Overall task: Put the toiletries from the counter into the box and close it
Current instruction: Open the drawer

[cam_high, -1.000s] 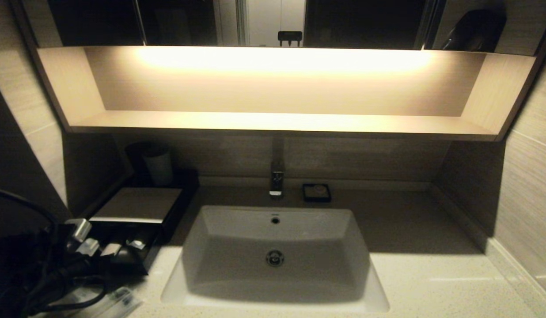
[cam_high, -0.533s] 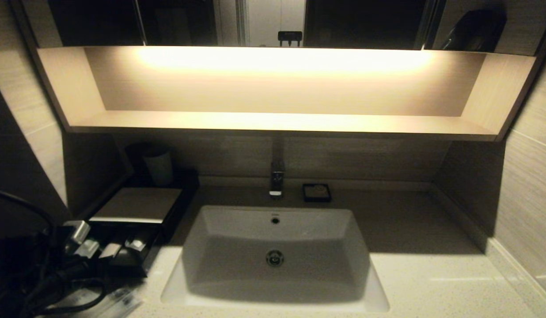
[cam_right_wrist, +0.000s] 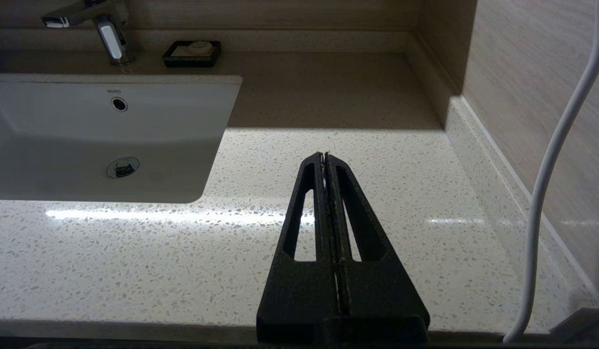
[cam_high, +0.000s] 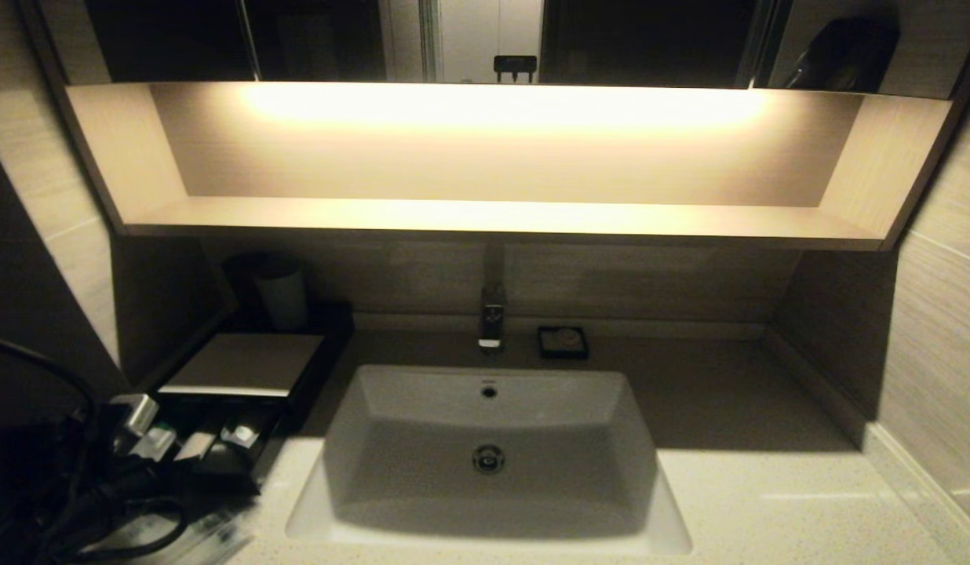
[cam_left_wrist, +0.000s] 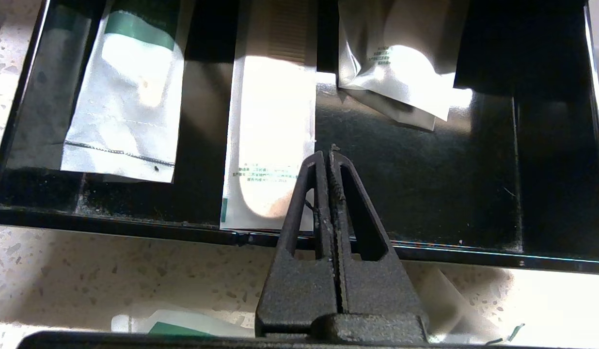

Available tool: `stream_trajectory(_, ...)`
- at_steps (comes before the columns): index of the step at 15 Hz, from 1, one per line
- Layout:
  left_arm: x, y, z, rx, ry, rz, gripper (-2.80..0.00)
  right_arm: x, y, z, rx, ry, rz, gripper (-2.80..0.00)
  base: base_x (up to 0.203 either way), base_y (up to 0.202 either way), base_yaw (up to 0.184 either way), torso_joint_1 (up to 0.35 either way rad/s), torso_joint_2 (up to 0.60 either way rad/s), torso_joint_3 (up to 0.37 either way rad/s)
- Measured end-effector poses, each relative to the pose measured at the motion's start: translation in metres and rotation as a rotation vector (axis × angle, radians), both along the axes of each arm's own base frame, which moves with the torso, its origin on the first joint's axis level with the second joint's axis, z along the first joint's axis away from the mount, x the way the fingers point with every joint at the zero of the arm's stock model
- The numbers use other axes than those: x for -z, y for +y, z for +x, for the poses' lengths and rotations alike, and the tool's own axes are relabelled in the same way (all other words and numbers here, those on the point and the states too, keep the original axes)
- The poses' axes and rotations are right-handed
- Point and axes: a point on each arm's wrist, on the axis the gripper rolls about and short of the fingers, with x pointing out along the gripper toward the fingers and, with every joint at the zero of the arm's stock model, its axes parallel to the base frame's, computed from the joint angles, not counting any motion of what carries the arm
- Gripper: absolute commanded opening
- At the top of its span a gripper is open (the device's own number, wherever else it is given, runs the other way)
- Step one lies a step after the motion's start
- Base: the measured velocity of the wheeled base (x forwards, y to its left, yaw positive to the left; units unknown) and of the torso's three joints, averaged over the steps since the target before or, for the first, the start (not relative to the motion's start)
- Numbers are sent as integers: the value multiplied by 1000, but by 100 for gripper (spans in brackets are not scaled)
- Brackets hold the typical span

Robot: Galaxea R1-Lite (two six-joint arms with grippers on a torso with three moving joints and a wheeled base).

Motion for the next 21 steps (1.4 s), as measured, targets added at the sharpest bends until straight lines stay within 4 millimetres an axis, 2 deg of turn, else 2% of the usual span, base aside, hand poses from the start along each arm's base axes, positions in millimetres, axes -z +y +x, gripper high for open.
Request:
stream_trajectory(13,-13,3,8,-7,-143,30,-280,0,0,0,0,0,0,-280,0,0,0,0,0,0)
stream_trajectory(17,-22,2,4,-7,-172,40,-280,0,0,0,0,0,0,-280,0,0,0,0,0,0)
stream_trajectory(21,-40,1,-11,-32,-208,57,-280,0,0,0,0,0,0,-280,0,0,0,0,0,0)
